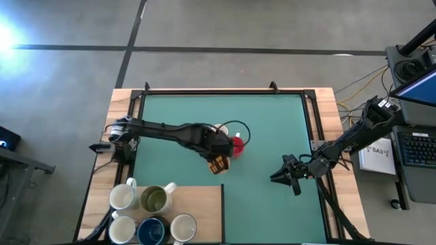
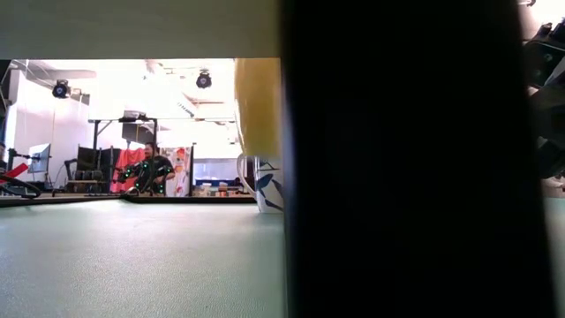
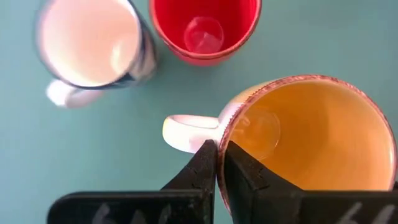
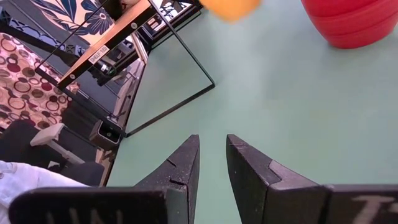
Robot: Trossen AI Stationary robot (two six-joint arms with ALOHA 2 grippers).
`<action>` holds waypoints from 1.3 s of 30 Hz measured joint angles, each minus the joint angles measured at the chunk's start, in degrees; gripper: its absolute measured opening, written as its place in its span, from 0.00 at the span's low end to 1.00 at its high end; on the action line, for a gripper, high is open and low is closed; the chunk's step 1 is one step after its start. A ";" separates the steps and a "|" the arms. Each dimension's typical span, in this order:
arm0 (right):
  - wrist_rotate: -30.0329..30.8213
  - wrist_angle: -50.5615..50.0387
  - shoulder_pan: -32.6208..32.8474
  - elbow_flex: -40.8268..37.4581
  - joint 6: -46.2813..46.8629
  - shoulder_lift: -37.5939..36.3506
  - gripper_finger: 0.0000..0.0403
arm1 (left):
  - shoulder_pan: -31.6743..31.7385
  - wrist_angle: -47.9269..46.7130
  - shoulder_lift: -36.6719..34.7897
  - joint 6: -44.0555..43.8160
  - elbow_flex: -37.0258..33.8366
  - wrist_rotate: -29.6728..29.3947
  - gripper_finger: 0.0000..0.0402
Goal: Place coffee mugs
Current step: Put the yellow mug on the shelf
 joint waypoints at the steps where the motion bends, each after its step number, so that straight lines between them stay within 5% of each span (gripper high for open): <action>1: 0.00 0.00 0.02 0.00 0.00 0.00 0.17 | -0.12 -2.08 -0.08 0.35 1.92 -0.14 0.00; 9: 0.00 0.00 0.02 0.00 0.00 0.00 0.17 | -4.96 -15.59 -0.15 1.24 17.27 -8.64 0.00; 16: 0.00 0.00 0.02 0.00 0.00 0.00 0.17 | -10.05 -18.69 -1.89 -0.35 24.14 -2.73 0.00; 29: 0.00 0.00 0.02 0.00 0.00 0.00 0.17 | -19.97 -18.57 -5.33 -6.60 22.31 2.04 0.00; 39: 0.00 0.00 0.00 0.00 0.00 0.00 0.17 | -21.55 -18.67 -9.93 -8.72 10.15 4.14 0.01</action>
